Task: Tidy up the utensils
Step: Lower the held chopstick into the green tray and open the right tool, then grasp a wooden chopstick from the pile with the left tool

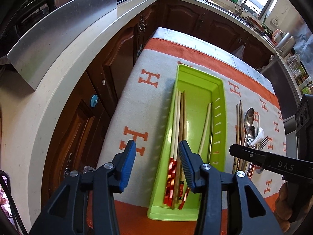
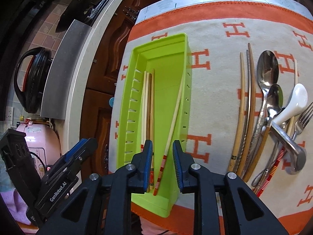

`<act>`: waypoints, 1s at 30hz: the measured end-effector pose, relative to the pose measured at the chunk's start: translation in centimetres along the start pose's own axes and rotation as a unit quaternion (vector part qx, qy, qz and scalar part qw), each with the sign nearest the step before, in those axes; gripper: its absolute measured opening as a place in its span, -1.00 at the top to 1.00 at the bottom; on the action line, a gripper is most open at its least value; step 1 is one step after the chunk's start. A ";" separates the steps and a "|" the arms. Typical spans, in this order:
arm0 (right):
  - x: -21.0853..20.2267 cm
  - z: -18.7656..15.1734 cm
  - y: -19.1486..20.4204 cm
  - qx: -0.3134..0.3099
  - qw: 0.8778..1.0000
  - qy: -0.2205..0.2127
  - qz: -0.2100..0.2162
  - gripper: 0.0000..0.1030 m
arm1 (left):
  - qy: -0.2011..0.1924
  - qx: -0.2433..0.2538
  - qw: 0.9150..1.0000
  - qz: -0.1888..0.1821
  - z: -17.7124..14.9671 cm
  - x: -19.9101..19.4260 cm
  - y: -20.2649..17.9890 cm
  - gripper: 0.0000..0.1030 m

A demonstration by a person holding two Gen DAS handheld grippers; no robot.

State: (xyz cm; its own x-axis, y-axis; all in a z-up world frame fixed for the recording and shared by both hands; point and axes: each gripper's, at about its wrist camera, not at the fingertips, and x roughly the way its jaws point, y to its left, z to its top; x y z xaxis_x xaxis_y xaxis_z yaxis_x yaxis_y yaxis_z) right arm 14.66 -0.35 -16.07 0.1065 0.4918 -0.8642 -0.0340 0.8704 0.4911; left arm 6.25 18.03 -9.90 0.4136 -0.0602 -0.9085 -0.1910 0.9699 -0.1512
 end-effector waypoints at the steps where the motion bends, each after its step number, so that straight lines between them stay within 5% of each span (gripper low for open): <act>1: -0.2 -0.1 -0.1 -0.004 1.000 -0.001 -0.005 0.58 | 0.000 0.004 1.000 -0.001 -0.1 -0.1 -0.3 0.15; 22: -5.8 -1.9 -6.4 0.000 0.999 -0.026 -0.033 0.58 | 0.024 0.077 0.996 -0.029 -1.6 0.0 -9.4 0.14; 30: -10.8 -0.8 -8.9 -0.012 0.997 -0.058 -0.052 0.59 | 0.044 0.090 0.993 -0.059 -0.8 0.8 -14.1 0.14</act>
State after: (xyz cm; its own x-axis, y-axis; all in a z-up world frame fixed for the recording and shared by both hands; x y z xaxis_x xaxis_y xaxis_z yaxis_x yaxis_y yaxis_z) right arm 13.06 -13.45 -11.18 0.2243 0.3935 -0.8915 -0.0400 0.9178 0.3951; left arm 8.61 4.10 -8.80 0.3432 -0.1876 -0.9203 0.0193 0.9810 -0.1928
